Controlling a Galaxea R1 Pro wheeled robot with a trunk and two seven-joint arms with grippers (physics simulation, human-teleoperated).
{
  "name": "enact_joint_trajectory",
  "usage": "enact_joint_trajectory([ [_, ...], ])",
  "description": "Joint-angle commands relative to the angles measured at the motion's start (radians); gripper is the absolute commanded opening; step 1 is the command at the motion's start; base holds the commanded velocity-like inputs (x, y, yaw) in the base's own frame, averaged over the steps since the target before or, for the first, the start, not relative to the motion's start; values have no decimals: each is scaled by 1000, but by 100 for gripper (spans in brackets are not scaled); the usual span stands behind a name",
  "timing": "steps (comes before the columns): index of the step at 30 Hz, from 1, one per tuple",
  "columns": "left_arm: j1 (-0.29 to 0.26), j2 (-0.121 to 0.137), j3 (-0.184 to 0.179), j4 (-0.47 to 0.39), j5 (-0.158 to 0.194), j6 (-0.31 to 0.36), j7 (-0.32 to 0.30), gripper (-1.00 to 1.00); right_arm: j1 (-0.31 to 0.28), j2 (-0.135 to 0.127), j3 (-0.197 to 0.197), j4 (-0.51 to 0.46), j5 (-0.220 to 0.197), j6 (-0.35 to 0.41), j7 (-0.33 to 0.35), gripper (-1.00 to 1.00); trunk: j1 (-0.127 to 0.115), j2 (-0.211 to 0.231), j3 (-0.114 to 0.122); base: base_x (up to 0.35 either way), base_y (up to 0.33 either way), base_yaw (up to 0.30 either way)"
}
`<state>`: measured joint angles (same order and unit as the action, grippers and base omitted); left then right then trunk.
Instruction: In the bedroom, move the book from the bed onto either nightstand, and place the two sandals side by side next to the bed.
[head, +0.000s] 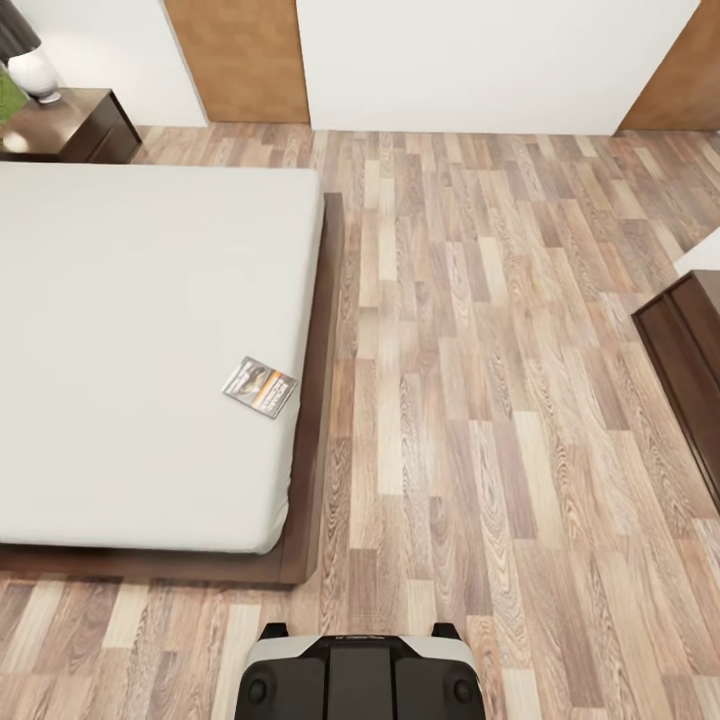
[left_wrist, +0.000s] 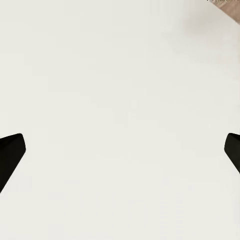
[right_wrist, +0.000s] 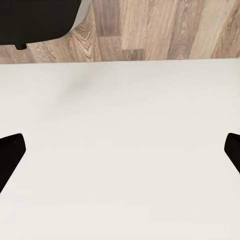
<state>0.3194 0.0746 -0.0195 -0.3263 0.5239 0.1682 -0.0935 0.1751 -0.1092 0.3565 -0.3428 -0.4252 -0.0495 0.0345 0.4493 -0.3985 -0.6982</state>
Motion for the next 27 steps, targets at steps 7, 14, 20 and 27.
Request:
enact_joint_trajectory([
  [7, 1, 1, -2, -4, 8, 7, 0, 100, 1, -1, 6, -1, -12, -4, 1, 100, 1, -2, 10, 0, 0, 22],
  [14, 1, 1, -2, -4, 8, 7, 0, 100, 1, -1, 7, -1, -11, -4, 1, 100, 1, -2, 22, 0, 0, 5],
  [20, 1, 1, -2, -4, 8, 7, 0, 100, 1, -1, 6, -1, -12, -4, 1, 100, 1, -2, 31, 0, 0, 1],
  [27, 1, 1, -2, -4, 8, 7, 0, 100, 1, -1, 6, -1, -12, -4, 1, 100, 1, -2, 43, 0, 0, 0],
])
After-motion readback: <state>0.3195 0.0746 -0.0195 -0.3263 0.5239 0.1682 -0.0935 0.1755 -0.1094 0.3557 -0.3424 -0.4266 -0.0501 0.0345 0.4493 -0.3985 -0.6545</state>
